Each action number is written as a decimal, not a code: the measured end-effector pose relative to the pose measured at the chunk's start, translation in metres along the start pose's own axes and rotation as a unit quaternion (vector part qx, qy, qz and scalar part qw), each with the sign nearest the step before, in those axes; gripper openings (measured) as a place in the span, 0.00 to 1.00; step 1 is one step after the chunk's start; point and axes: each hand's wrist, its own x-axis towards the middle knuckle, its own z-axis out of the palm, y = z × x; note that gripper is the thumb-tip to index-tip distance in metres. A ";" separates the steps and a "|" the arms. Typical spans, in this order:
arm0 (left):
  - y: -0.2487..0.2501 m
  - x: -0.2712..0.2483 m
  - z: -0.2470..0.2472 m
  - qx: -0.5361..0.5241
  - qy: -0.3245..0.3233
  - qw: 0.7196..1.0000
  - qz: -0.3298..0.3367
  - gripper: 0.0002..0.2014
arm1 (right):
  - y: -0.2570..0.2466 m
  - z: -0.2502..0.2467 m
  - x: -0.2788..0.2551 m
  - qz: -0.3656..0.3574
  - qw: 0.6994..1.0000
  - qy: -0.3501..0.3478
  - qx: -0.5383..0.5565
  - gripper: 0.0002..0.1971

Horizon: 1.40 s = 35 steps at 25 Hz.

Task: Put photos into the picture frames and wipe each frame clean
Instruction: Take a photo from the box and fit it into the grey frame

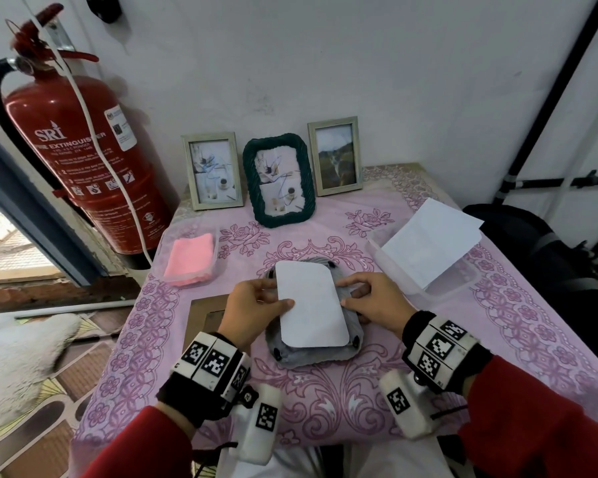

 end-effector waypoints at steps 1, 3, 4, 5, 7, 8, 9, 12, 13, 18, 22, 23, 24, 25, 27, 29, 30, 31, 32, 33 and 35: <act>0.000 -0.001 -0.001 -0.008 0.001 1.000 0.000 0.21 | -0.003 -0.003 -0.002 -0.020 0.999 0.012 -0.035 0.15; -0.001 -0.002 -0.004 -0.042 0.003 0.999 0.001 0.20 | -0.012 -0.010 -0.007 -0.085 0.991 0.045 -0.092 0.13; 0.000 -0.003 -0.006 -0.059 0.002 0.998 0.002 0.19 | -0.016 -0.015 -0.010 -0.117 0.986 0.067 -0.095 0.12; 0.000 -0.003 -0.007 -0.074 0.000 0.997 0.004 0.19 | -0.020 -0.022 -0.011 -0.141 0.982 0.095 -0.088 0.11; 0.001 -0.003 -0.009 -0.096 0.003 0.995 0.011 0.19 | -0.021 -0.040 -0.013 -0.166 0.967 0.173 -0.082 0.11; 0.002 -0.003 -0.009 -0.106 0.006 0.994 0.015 0.19 | -0.019 -0.050 -0.013 -0.163 0.957 0.221 -0.089 0.11; 0.002 -0.003 -0.009 -0.115 0.009 0.993 0.016 0.19 | -0.015 -0.060 -0.013 -0.149 0.946 0.271 -0.100 0.11; 0.004 -0.001 -0.009 -0.144 0.004 0.989 0.015 0.18 | 0.005 -0.087 -0.016 -0.031 0.917 0.370 -0.144 0.19; 0.004 0.001 -0.008 -0.150 0.001 0.989 0.017 0.19 | 0.014 -0.093 -0.018 0.021 0.915 0.373 -0.154 0.23; 0.010 0.007 0.002 -0.161 -0.007 0.987 0.025 0.19 | 0.042 -0.103 -0.021 0.142 0.929 0.341 0.008 0.17; 0.016 0.008 0.011 -0.204 -0.019 0.979 0.007 0.16 | 0.048 -0.106 -0.019 0.122 0.917 0.366 0.098 0.11; 0.017 0.008 0.013 -0.214 -0.020 0.977 0.004 0.16 | 0.048 -0.108 -0.019 0.117 0.916 0.367 0.110 0.10; 0.018 0.008 0.016 -0.221 -0.021 0.975 0.002 0.15 | 0.049 -0.111 -0.019 0.112 0.916 0.368 0.114 0.07; 0.018 0.009 0.019 -0.226 -0.022 0.974 0.000 0.15 | 0.050 -0.114 -0.019 0.107 0.918 0.366 0.109 0.04; 0.018 0.010 0.027 -0.223 -0.030 0.974 0.002 0.15 | 0.053 -0.122 -0.019 0.099 0.923 0.365 0.072 0.08; 0.020 0.011 0.038 -0.206 -0.043 0.978 0.004 0.16 | 0.055 -0.133 -0.020 0.085 0.925 0.368 0.040 0.10; 0.020 0.011 0.045 -0.200 -0.053 0.978 0.004 0.16 | 0.055 -0.138 -0.021 0.076 0.924 0.373 0.030 0.10; 0.022 0.011 0.052 -0.200 -0.064 0.978 0.002 0.16 | 0.055 -0.144 -0.022 0.071 0.923 0.378 0.016 0.09; 0.023 0.011 0.059 -0.203 -0.075 0.976 -0.002 0.16 | 0.056 -0.149 -0.022 0.065 0.923 0.378 0.006 0.09; 0.024 0.011 0.065 -0.203 -0.082 0.976 -0.009 0.16 | 0.057 -0.153 -0.022 0.059 0.925 0.376 0.003 0.09; 0.027 0.012 0.079 -0.205 -0.095 0.974 -0.028 0.16 | 0.060 -0.164 -0.022 0.052 0.929 0.366 0.008 0.09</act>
